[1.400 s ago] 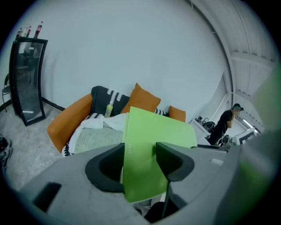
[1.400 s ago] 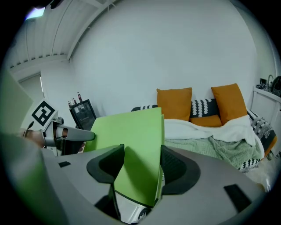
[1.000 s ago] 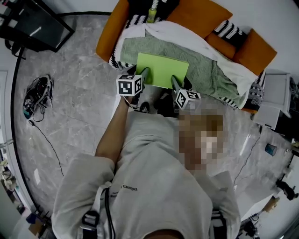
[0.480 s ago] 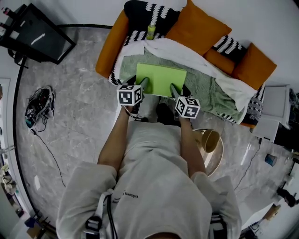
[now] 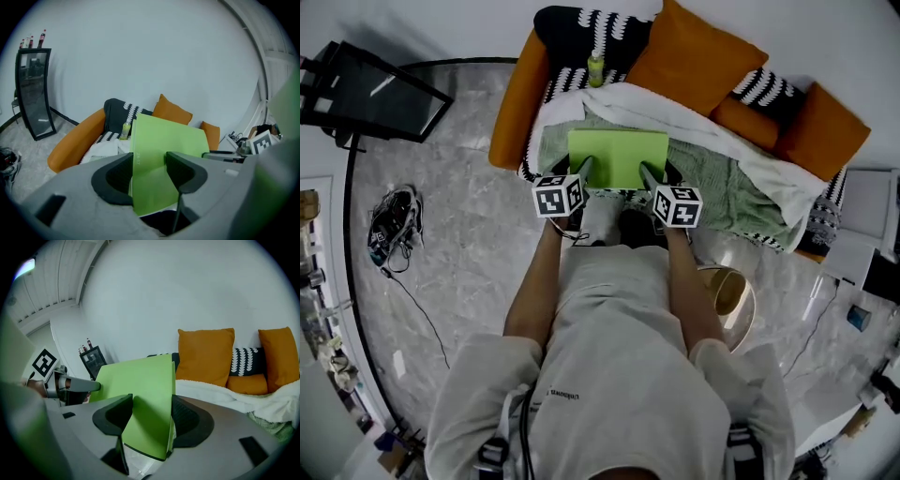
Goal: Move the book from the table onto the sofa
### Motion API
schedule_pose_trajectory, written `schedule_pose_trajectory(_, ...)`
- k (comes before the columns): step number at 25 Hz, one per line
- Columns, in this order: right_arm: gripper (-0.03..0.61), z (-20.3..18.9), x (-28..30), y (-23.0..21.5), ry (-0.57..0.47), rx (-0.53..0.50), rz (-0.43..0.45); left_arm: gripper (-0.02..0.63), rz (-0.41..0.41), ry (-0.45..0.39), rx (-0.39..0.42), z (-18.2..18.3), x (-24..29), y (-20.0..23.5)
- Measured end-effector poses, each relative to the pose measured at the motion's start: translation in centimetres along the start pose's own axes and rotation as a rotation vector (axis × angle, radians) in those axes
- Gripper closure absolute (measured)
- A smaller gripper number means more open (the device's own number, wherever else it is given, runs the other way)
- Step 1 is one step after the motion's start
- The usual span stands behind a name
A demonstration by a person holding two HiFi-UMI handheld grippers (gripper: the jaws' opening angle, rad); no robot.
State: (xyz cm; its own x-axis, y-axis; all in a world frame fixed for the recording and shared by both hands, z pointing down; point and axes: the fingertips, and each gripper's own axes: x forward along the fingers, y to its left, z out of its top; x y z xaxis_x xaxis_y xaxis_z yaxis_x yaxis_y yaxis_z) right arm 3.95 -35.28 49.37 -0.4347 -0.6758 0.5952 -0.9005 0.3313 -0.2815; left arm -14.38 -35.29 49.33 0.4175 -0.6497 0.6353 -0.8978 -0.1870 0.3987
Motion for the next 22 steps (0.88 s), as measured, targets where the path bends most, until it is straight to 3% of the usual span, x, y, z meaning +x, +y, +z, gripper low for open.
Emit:
schedule_pose_trajectory(3,0.327,0.1,1.5,-2.2,0.024,0.028,0.008,0.385,0.019,0.027,-0.013,0.3,2.4,-0.4)
schedule_pose_trajectory(10,0.327,-1.7,2.9,-7.5,0.078,0.177,-0.033,0.385,0.019,0.127,0.041,0.2,8.0,-2.5)
schedule_pose_trajectory(22,0.327,-9.9,4.8,-16.5,0.226,0.339,-0.09,0.385,-0.014,0.342,0.031,-6.8,18.1,-5.3)
